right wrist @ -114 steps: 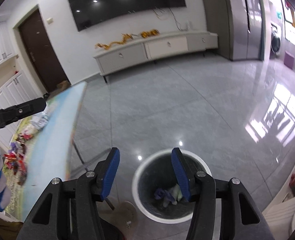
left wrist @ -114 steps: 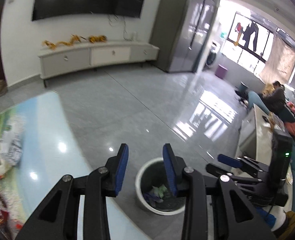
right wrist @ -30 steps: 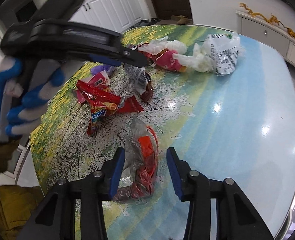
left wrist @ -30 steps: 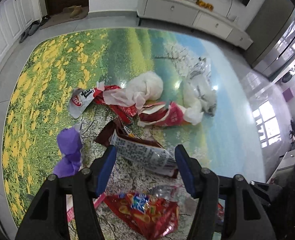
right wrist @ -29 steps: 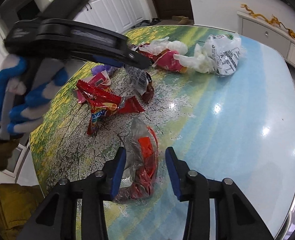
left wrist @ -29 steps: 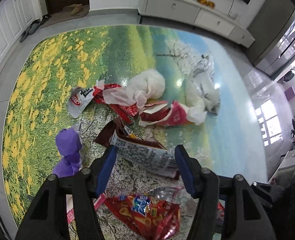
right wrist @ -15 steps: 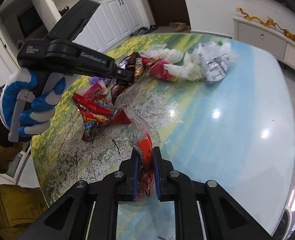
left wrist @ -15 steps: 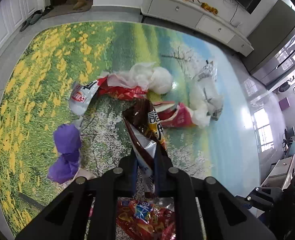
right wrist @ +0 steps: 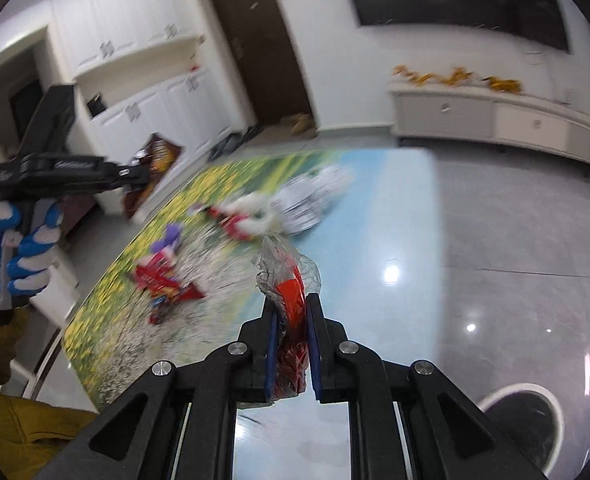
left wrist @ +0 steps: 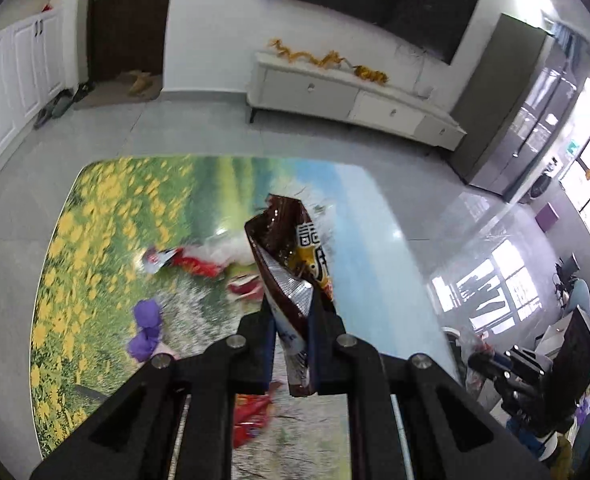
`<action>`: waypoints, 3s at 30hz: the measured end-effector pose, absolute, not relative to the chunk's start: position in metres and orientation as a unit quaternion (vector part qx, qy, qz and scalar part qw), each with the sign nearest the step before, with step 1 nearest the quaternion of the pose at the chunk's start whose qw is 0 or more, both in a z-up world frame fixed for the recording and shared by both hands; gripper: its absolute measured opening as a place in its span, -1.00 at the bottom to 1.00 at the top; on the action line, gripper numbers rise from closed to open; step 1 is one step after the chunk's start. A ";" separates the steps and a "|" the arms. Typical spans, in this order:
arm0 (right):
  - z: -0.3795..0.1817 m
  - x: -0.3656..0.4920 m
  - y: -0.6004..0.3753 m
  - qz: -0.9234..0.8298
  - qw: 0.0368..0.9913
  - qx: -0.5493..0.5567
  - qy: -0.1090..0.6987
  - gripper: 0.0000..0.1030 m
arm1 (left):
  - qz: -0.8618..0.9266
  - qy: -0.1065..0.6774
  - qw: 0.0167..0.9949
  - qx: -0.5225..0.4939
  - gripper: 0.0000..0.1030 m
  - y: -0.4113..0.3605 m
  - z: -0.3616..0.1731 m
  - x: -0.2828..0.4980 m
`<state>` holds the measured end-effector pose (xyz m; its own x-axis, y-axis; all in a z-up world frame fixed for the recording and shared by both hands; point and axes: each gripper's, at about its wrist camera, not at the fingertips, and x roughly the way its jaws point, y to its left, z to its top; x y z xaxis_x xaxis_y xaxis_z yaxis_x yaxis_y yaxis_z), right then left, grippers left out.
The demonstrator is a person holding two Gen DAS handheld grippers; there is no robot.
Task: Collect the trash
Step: 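Carry both wrappers to the bin and open both tools to drop them, then return both tools to the table over the remaining trash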
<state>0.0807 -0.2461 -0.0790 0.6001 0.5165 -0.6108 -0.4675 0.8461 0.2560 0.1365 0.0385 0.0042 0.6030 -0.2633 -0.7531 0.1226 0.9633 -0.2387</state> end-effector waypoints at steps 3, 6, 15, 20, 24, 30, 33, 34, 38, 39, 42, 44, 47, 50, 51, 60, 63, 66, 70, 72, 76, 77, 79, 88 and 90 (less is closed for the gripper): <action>-0.069 0.068 -0.288 0.239 0.911 0.047 0.333 -0.75 | -0.140 0.423 0.893 -0.061 -0.77 0.002 0.018 0.134; -0.066 0.054 -0.332 0.193 0.925 0.058 0.323 -0.75 | -0.182 0.426 0.886 -0.028 -0.76 -0.054 0.024 0.131; -0.113 0.028 -0.456 0.060 0.923 0.125 0.359 -0.75 | -0.315 0.477 0.819 0.050 -0.76 -0.235 -0.012 0.126; -0.153 0.030 -0.502 0.017 0.904 0.161 0.395 -0.75 | -0.361 0.510 0.776 0.082 -0.75 -0.320 -0.051 0.123; -0.175 0.033 -0.520 -0.001 0.893 0.180 0.412 -0.70 | -0.377 0.530 0.754 0.087 -0.71 -0.364 -0.078 0.127; -0.196 0.033 -0.542 -0.019 0.884 0.199 0.423 -0.40 | -0.392 0.543 0.736 0.099 -0.36 -0.402 -0.108 0.126; -0.202 0.029 -0.548 -0.028 0.881 0.206 0.425 -0.25 | -0.392 0.546 0.734 0.098 -0.24 -0.409 -0.115 0.125; -0.202 0.028 -0.550 -0.030 0.880 0.208 0.426 -0.25 | -0.393 0.545 0.734 0.099 -0.24 -0.409 -0.116 0.124; -0.203 0.024 -0.553 -0.037 0.879 0.216 0.424 -0.25 | -0.389 0.535 0.743 0.104 -0.24 -0.398 -0.112 0.121; -0.200 0.023 -0.552 -0.039 0.879 0.217 0.422 -0.25 | -0.388 0.531 0.746 0.105 -0.24 -0.397 -0.110 0.120; -0.191 0.019 -0.548 -0.041 0.884 0.214 0.414 -0.25 | -0.380 0.513 0.762 0.106 -0.24 -0.385 -0.099 0.115; -0.181 0.016 -0.544 -0.042 0.889 0.208 0.406 -0.25 | -0.374 0.494 0.777 0.109 -0.24 -0.379 -0.090 0.113; -0.167 0.013 -0.538 -0.043 0.896 0.200 0.395 -0.25 | -0.359 0.456 0.806 0.118 -0.24 -0.364 -0.071 0.106; -0.149 0.009 -0.527 -0.039 0.905 0.189 0.381 -0.22 | -0.341 0.422 0.831 0.120 -0.24 -0.344 -0.053 0.099; -0.142 0.009 -0.522 -0.037 0.908 0.184 0.375 -0.21 | -0.336 0.411 0.839 0.120 -0.24 -0.337 -0.048 0.097; -0.084 0.008 -0.469 -0.003 0.933 0.141 0.332 -0.04 | -0.278 0.336 0.894 0.105 -0.04 -0.264 -0.003 0.079; -0.067 0.010 -0.448 0.009 0.938 0.126 0.322 -0.03 | -0.260 0.314 0.908 0.096 0.08 -0.235 0.008 0.074; -0.054 0.013 -0.427 0.022 0.942 0.111 0.316 -0.01 | -0.241 0.294 0.920 0.091 0.08 -0.209 0.017 0.067; -0.037 0.018 -0.395 0.039 0.946 0.091 0.307 0.00 | -0.213 0.275 0.934 0.084 0.08 -0.173 0.025 0.061; -0.028 0.022 -0.378 0.048 0.948 0.082 0.303 0.01 | -0.197 0.267 0.940 0.080 0.08 -0.158 0.029 0.061; -0.017 0.030 -0.349 0.064 0.950 0.067 0.299 0.04 | -0.165 0.262 0.949 0.060 0.08 -0.120 0.032 0.063; -0.014 0.033 -0.339 0.069 0.950 0.063 0.298 0.05 | -0.159 0.260 0.951 0.056 0.08 -0.112 0.031 0.064; -0.011 0.035 -0.326 0.076 0.949 0.057 0.299 0.06 | -0.145 0.258 0.954 0.046 0.08 -0.093 0.031 0.065; -0.004 0.050 -0.267 0.102 0.945 0.028 0.310 0.08 | -0.118 0.256 0.959 0.008 0.08 -0.029 0.024 0.071; -0.003 0.054 -0.256 0.107 0.943 0.020 0.313 0.08 | -0.113 0.254 0.961 0.000 0.08 -0.018 0.022 0.071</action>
<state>0.0539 -0.2557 -0.0033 0.7811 0.2139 -0.5866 -0.1884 0.9764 0.1052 0.0708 -0.0179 0.0222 0.8455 -0.2162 -0.4882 0.2166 0.9746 -0.0566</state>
